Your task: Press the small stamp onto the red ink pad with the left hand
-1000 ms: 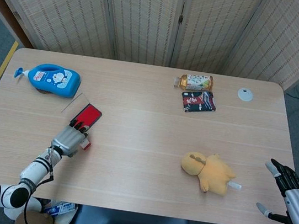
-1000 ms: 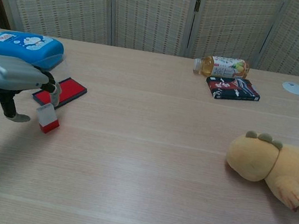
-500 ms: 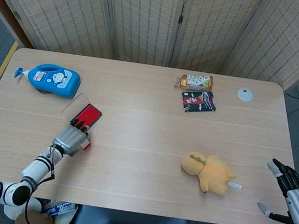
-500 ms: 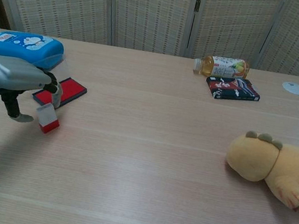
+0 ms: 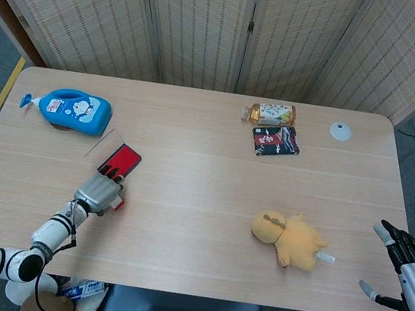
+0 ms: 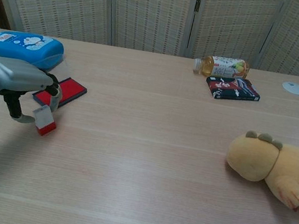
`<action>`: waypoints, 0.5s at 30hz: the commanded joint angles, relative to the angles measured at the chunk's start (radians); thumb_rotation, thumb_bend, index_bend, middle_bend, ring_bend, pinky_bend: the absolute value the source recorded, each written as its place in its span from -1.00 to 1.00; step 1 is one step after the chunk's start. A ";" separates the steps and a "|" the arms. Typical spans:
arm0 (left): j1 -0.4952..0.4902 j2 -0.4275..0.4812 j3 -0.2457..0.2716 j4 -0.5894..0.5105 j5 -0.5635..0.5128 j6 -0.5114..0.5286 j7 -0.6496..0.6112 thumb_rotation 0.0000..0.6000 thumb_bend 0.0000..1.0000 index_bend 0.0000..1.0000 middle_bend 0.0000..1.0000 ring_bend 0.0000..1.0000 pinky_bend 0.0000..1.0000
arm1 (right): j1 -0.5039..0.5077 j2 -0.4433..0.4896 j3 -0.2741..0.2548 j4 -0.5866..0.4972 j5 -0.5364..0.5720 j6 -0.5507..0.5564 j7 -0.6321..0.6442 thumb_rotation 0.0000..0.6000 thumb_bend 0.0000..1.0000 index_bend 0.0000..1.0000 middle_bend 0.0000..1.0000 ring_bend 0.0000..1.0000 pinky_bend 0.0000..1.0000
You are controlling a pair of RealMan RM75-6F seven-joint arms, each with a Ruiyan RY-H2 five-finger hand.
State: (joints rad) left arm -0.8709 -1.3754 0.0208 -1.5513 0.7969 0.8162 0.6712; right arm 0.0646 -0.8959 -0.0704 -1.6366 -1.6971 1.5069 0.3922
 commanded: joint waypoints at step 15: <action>0.001 0.000 0.013 0.013 0.021 0.009 -0.036 1.00 -0.34 -0.11 -0.44 -0.84 -0.88 | -0.001 -0.002 0.001 -0.004 0.003 -0.003 -0.011 1.00 -0.62 -1.00 -1.00 -1.00 -1.00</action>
State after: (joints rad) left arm -0.8705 -1.3754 0.0336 -1.5382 0.8171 0.8250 0.6357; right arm 0.0633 -0.8977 -0.0694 -1.6409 -1.6939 1.5042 0.3812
